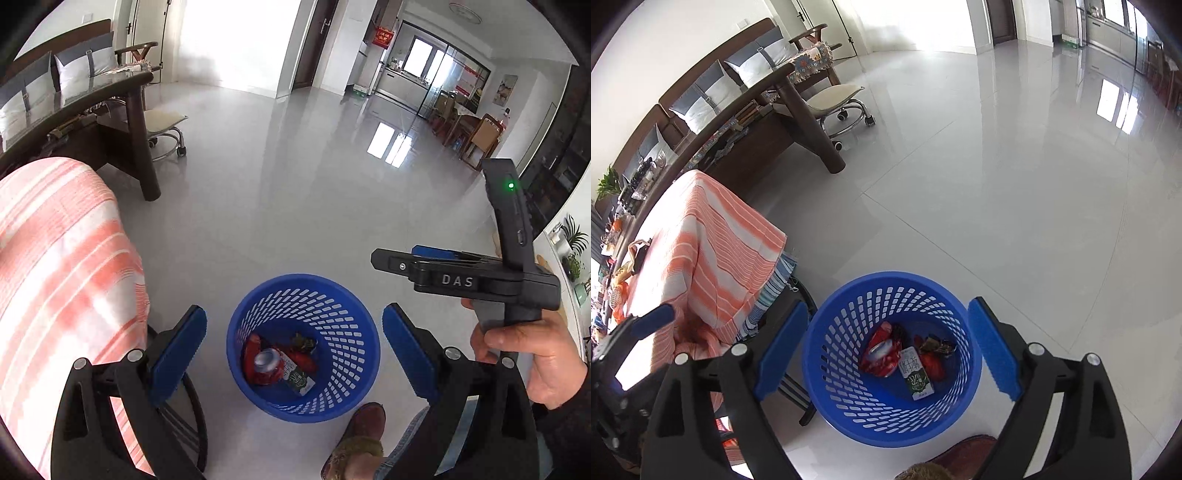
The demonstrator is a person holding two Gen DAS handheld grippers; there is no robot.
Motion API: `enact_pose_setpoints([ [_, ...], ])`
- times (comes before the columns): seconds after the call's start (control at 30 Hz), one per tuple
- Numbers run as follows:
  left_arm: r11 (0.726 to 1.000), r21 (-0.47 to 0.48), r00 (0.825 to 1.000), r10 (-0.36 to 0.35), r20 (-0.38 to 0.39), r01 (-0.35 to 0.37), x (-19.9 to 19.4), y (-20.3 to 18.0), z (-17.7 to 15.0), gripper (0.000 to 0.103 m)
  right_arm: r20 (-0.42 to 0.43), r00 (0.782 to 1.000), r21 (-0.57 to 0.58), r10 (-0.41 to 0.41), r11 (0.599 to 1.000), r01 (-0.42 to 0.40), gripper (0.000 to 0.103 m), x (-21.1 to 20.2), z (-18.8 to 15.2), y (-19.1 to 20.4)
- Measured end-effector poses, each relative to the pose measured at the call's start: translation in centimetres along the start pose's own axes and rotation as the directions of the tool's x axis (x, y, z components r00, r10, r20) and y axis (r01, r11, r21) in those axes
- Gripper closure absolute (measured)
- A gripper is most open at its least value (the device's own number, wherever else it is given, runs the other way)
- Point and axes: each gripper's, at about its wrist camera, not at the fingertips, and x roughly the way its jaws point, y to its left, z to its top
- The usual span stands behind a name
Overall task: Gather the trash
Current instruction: 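Bring both tools back over the table toward the remaining trash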
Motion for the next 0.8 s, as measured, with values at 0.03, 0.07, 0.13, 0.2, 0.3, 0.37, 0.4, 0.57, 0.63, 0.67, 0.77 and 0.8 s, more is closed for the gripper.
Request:
enact_pose_setpoints([
  [0.03, 1.0, 0.001, 1.0, 0.009, 0.01, -0.009, -1.2, 0.4, -0.4, 0.008, 0.015, 1.0, -0.026, -0.021, 0.999, 0.021, 0.016, -0.2, -0.1, 0.7],
  [0.07, 1.0, 0.001, 1.0, 0.021, 0.02, -0.021, -2.5, 0.8, -0.8, 0.007, 0.031, 0.999, -0.058, -0.042, 0.997, 0.043, 0.015, -0.4, -0.2, 1.6],
  [0.13, 0.999, 0.002, 0.998, 0.052, 0.042, -0.052, -5.0, 2.1, -2.1, 0.005, 0.073, 0.995, -0.134, -0.075, 0.987, 0.084, 0.015, -0.9, -0.7, 3.7],
  [0.2, 0.995, -0.002, 0.994, 0.096, 0.049, -0.096, -7.1, 3.8, -3.6, 0.005, 0.126, 0.988, -0.209, -0.091, 0.971, 0.116, 0.013, -1.6, -1.4, 6.1],
  [0.3, 0.984, -0.034, 0.984, 0.177, 0.031, -0.176, -10.0, 7.1, -6.5, 0.005, 0.176, 0.982, -0.309, -0.07, 0.943, 0.123, 0.01, -2.5, -2.8, 10.0],
  [0.37, 0.973, -0.074, 0.975, 0.223, 0.017, -0.221, -11.9, 9.8, -8.3, 0.005, 0.195, 0.98, -0.365, -0.026, 0.926, 0.098, 0.009, -3.2, -4.0, 12.8],
  [0.4, 0.966, -0.097, 0.971, 0.24, 0.013, -0.238, -12.8, 11.2, -9.3, 0.005, 0.21, 0.978, -0.387, -0.007, 0.918, 0.09, 0.009, -3.6, -4.7, 14.3],
  [0.57, 0.919, -0.171, 0.933, 0.36, -0.012, -0.356, -17.2, 18.1, -12.8, 0.005, 0.18, 0.972, -0.432, 0.15, 0.9, -0.059, 0.008, -4.1, -8.0, 22.3],
  [0.63, 0.899, -0.185, 0.917, 0.398, -0.033, -0.397, -18.5, 20.7, -13.9, 0.005, 0.13, 0.973, -0.482, 0.191, 0.87, -0.106, 0.008, -3.5, -9.0, 26.2],
  [0.67, 0.889, -0.191, 0.908, 0.417, -0.044, -0.417, -19.0, 22.1, -14.5, 0.005, 0.105, 0.973, -0.506, 0.204, 0.854, -0.124, 0.008, -3.2, -9.3, 28.1],
  [0.77, 0.86, -0.215, 0.886, 0.458, -0.071, -0.463, -20.1, 25.5, -15.7, 0.005, 0.056, 0.977, -0.548, 0.204, 0.824, -0.141, 0.008, -1.7, -9.7, 33.1],
  [0.8, 0.854, -0.229, 0.883, 0.464, -0.073, -0.467, -20.4, 26.6, -16.0, 0.005, 0.031, 0.983, -0.554, 0.183, 0.821, -0.135, 0.008, -0.8, -9.5, 34.6],
])
